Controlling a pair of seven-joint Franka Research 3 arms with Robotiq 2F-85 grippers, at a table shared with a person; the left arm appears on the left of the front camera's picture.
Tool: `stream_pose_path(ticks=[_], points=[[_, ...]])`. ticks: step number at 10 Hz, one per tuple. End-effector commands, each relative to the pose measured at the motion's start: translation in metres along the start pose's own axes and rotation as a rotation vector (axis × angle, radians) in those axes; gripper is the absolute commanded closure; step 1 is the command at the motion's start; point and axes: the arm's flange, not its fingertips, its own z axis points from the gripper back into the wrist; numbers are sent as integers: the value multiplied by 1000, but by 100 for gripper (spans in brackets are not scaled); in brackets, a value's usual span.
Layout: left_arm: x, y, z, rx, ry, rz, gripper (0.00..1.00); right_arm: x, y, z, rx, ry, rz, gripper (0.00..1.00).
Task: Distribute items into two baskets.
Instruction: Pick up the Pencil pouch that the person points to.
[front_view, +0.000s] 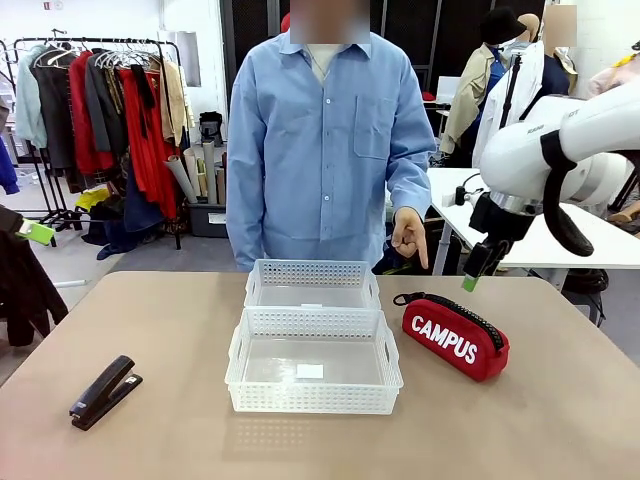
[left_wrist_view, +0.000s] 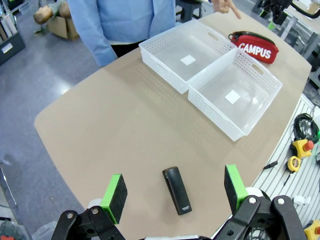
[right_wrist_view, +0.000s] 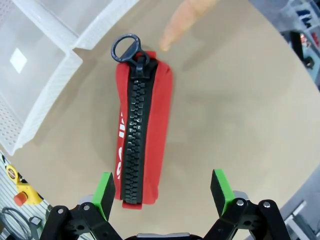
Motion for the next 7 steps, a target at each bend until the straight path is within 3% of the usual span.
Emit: stream_pose_path(ticks=[1,7], points=[[0,0,0,-12,-14,-6,0,14,2,-7,-15,46,-21,0],[0,0,0,-12,-14,-6,0,20,-3,-57,59,85,-27,0]])
